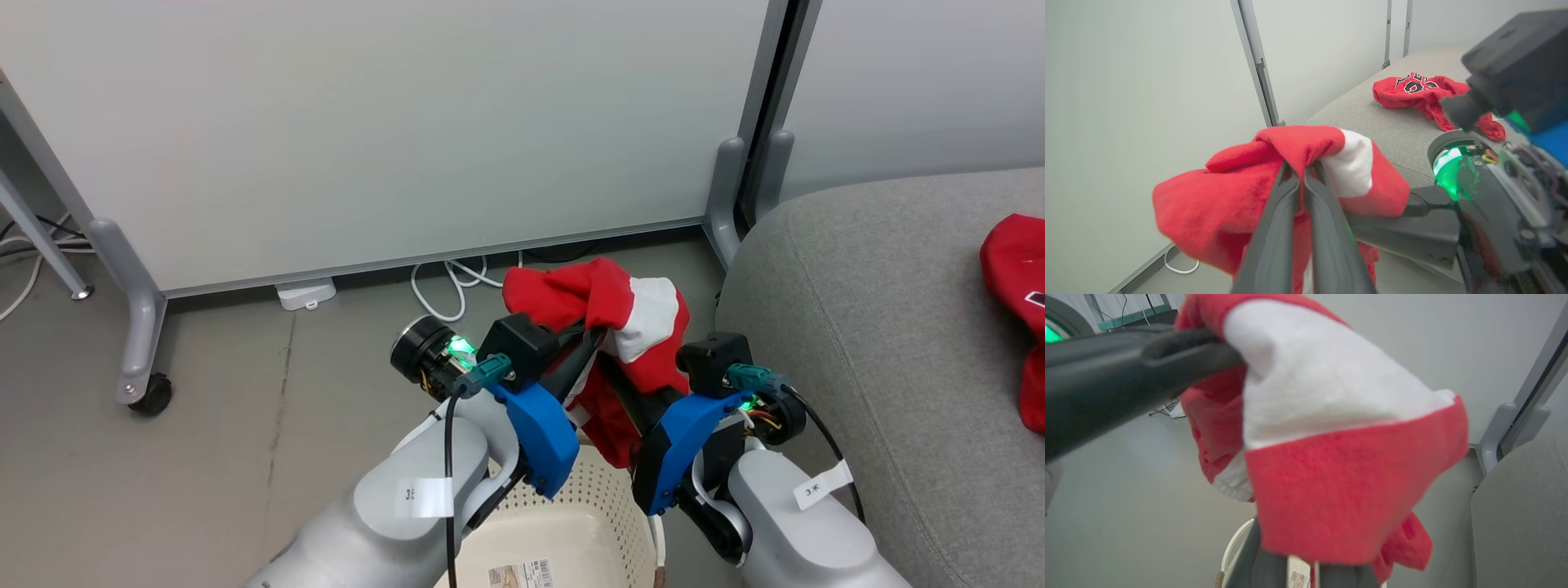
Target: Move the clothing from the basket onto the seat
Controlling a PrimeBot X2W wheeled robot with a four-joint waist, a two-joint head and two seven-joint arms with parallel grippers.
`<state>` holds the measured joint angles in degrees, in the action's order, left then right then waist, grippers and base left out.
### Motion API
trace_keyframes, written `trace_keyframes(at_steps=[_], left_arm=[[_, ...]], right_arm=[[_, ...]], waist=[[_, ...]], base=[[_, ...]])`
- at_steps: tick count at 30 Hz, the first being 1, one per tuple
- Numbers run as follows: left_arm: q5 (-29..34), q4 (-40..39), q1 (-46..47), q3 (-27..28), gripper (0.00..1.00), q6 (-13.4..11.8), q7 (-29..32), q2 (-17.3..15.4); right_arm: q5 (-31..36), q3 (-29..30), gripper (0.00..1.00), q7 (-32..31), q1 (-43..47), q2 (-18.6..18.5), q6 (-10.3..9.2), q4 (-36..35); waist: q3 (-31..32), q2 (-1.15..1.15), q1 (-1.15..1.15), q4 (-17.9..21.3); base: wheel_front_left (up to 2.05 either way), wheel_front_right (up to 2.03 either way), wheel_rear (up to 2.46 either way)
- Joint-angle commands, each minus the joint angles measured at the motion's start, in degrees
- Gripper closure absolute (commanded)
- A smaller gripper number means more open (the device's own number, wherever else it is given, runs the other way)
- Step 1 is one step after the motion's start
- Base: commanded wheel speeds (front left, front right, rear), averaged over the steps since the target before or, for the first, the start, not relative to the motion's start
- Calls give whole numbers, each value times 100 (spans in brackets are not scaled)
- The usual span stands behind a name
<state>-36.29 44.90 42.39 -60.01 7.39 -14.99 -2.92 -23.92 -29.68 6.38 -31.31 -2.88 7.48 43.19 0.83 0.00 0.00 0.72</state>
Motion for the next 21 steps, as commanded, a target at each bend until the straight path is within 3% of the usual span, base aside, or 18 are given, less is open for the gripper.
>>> trace_keyframes(at_steps=[1,2,3,21], left_arm=[[-9,20,-37,65,33,12,-29,4],[-9,24,-52,91,5,12,-29,4],[-15,32,-76,126,0,12,-29,4],[613,-945,-1596,1751,0,-180,-24,-540]], right_arm=[[-39,-18,100,28,-79,-4,3,31],[-40,-19,100,37,-83,-4,3,38],[-39,-19,100,32,-82,-4,3,43],[-17,81,100,110,-44,-88,3,-2]], waist=[[-5,0,0,-3],[-9,0,0,-4],[-12,0,0,-4],[-114,0,0,-64]], base=[[0,0,0],[0,0,0],[0,0,0],[0,0,0]])
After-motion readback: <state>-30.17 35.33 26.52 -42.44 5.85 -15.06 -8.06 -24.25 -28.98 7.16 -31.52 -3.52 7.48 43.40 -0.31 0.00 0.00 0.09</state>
